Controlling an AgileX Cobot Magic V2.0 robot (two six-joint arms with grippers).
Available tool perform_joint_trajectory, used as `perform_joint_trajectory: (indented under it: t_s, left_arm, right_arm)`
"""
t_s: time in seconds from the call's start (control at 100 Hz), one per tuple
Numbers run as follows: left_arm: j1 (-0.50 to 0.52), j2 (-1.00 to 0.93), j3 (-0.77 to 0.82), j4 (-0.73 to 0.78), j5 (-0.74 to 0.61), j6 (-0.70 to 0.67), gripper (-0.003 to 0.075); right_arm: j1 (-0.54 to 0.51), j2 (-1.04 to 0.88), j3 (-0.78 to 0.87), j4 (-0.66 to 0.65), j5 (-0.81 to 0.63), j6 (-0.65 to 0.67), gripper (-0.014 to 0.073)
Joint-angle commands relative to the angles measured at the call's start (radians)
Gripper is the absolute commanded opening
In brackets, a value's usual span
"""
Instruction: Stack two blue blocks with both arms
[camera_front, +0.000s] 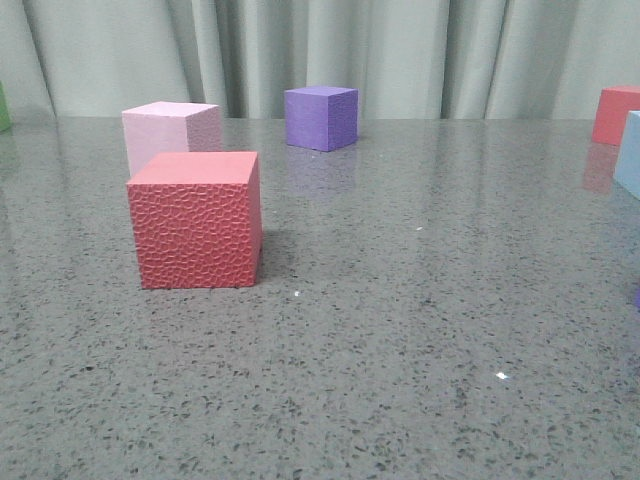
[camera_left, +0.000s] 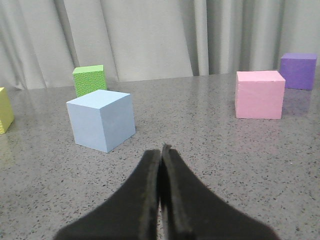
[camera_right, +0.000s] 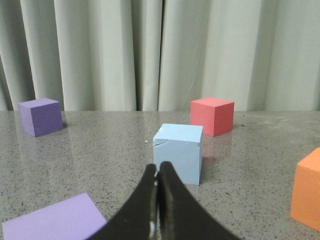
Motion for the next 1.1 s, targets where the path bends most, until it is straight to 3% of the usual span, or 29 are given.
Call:
perform_joint_trajectory:
  t_s: [0.0,0.15,0.53,0.81,0.95,1.09]
  left_arm:
    - [-0.007,-0.031,-0.034,-0.031,-0.075,-0.011,-0.0019]
    - [-0.007,-0.003,-0.159,-0.081,0.041,-0.011,-0.0019]
    - [-0.007,0.310,-0.637,-0.087,0.684,-0.065,-0.0019]
    - [-0.007,0.600,-1.036,-0.080,1.039,-0.120,-0.0019]
    - [-0.007,0.719,-1.192,-0.080,1.158,-0.120,-0.0019]
    - [-0.007,0.781,-1.242,-0.090,1.186,-0.120,-0.0019]
  right_arm:
    - [-0.007,-0.026,-0.058,0.008,-0.070,-0.007,-0.0068]
    - [-0.007,-0.004,-0.195,0.047,0.157,-0.007,-0.0068]
    - [-0.007,0.269,-0.697,0.056,0.693,-0.007,-0.0068]
    - [-0.007,0.504,-1.021,0.056,1.008,-0.007,-0.0068]
    - [-0.007,0.604,-1.119,0.065,1.133,-0.007,-0.0068]
    - [-0.007,0.652,-1.128,0.083,1.145,-0.007,-0.0068]
